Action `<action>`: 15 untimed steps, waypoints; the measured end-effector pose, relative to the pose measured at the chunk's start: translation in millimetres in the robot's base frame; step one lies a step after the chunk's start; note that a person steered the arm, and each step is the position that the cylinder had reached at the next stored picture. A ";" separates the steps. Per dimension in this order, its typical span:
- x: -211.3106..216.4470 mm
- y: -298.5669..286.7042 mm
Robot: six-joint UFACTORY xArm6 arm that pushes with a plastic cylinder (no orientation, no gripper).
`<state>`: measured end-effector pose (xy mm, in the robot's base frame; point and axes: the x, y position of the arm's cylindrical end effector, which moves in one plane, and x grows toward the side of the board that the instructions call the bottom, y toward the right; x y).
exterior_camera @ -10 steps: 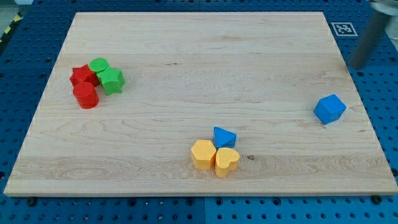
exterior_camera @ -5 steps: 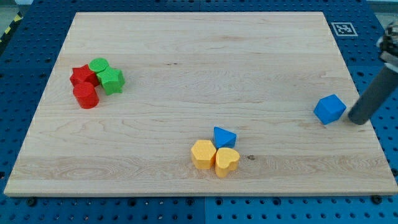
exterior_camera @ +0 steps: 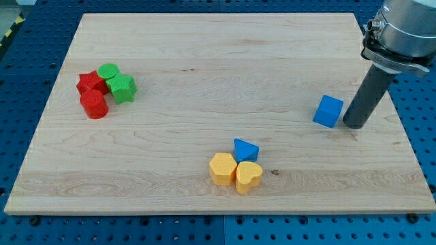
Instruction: Slide the blue cube bottom right to the green star
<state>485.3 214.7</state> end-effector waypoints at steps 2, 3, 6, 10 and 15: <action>-20.5 -25.6; -20.5 -49.3; -50.1 -120.0; -30.4 -143.2; -15.6 -162.7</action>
<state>469.7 52.0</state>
